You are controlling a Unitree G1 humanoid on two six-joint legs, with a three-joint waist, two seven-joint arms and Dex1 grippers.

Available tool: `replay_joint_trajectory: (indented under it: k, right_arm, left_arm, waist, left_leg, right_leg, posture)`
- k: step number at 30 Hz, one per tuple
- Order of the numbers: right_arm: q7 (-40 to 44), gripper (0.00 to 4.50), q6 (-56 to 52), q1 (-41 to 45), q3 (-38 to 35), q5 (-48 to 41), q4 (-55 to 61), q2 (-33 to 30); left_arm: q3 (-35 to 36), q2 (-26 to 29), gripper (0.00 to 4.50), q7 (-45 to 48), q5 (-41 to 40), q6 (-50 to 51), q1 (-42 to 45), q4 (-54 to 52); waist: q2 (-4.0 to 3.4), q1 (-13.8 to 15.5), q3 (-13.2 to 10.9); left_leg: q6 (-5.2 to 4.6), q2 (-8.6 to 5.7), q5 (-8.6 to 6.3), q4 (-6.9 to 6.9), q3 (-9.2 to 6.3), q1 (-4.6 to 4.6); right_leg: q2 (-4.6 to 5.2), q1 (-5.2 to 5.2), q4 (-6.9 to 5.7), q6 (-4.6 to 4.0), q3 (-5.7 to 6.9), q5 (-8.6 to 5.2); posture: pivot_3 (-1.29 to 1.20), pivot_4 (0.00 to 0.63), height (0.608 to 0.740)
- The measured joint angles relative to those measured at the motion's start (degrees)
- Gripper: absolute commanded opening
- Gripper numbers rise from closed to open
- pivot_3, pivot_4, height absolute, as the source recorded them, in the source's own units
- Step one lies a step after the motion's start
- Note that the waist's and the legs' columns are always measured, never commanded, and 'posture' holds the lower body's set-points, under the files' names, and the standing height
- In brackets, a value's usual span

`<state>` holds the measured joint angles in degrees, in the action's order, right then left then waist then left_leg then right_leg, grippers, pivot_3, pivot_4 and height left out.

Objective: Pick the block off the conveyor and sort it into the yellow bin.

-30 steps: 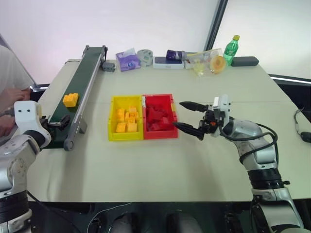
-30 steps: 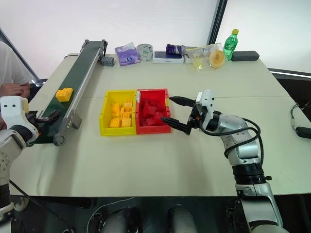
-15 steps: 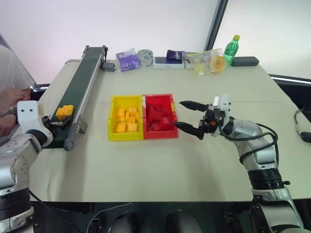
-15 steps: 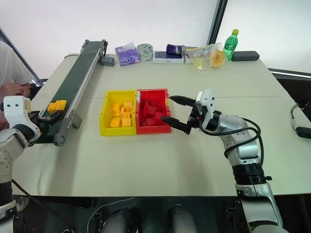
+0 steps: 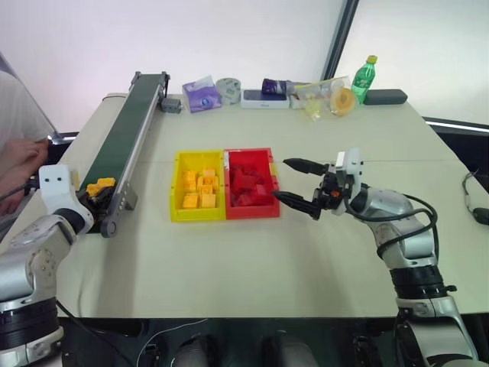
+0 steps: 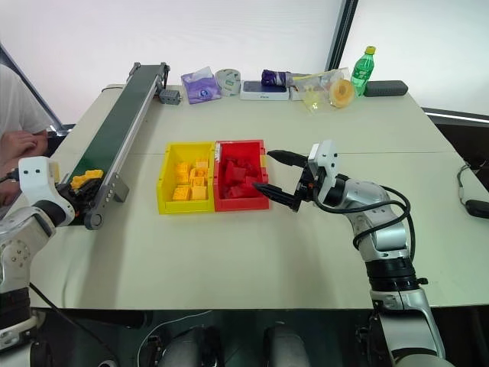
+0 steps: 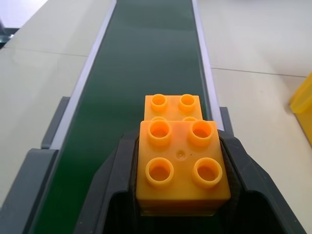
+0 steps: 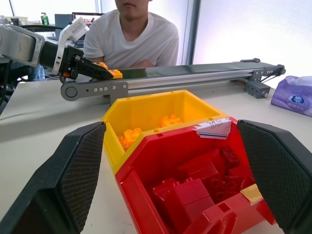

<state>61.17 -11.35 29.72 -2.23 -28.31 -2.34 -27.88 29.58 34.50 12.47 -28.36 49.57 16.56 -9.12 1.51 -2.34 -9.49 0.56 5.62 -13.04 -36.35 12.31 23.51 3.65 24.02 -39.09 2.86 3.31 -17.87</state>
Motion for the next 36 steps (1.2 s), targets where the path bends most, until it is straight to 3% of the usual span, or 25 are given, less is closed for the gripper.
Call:
replay_joint_trajectory:
  k: [9, 14, 20, 26, 36]
  right_arm:
    - [0.3, 4.50, -0.1, 0.0, -0.1, -0.2, 0.0, -0.1]
    - [2.6, 4.50, -2.8, -2.2, -0.1, -2.3, 2.5, -1.2]
    - [2.1, 4.50, -2.9, -4.6, 0.7, -1.6, 5.7, -2.2]
    - [-3.3, 4.50, -1.7, -6.3, -0.1, 0.2, 7.2, -1.9]
    - [-5.7, 4.50, -1.1, -8.2, -1.0, 0.6, 9.1, -2.4]
  left_arm:
    - [1.7, 1.0, 1.37, 5.2, -5.4, -1.3, 0.8, -3.9]
    - [-1.4, 1.2, 1.37, 8.2, -6.8, -2.4, 4.5, -5.2]
    - [-9.8, -5.0, 1.37, 5.0, -5.8, -2.2, 9.9, -4.5]
    - [-18.2, -10.3, 1.37, 0.2, 0.6, -2.9, 12.5, 0.1]
    - [-24.4, -15.2, 1.37, -1.6, 5.9, -4.0, 15.7, 2.5]
  waist:
    - [0.00, 0.1, 0.0]
    - [0.00, 0.4, 0.0]
    - [0.01, 0.5, 0.0]
    - [0.02, 0.5, 0.0]
    - [0.03, 1.4, 0.0]
  left_leg:
    - [0.00, 0.00, 0.00, 0.00, 0.00, 0.00]
    - [0.00, -0.03, 0.00, 0.00, -0.02, 0.00]
    - [0.00, -0.04, 0.00, -0.07, -0.03, 0.00]
    - [-0.01, -0.12, 0.00, -0.10, -0.03, 0.00]
    - [0.00, -0.14, 0.00, -0.17, -0.03, 0.00]
  right_leg:
    - [-0.01, -0.01, 0.00, 0.00, 0.01, 0.00]
    - [-0.05, -0.03, 0.00, 0.00, 0.00, 0.00]
    - [-0.08, -0.06, 0.00, 0.01, 0.00, 0.00]
    - [-0.11, -0.06, 0.00, 0.01, 0.00, 0.00]
    - [-0.12, -0.08, 0.00, 0.02, 0.00, 0.00]
  posture:
    - [0.00, 0.150, 0.740]
    - [0.00, 0.150, 0.740]
    - [0.00, 0.150, 0.740]
    - [0.00, 0.150, 0.740]
    - [0.00, 0.150, 0.740]
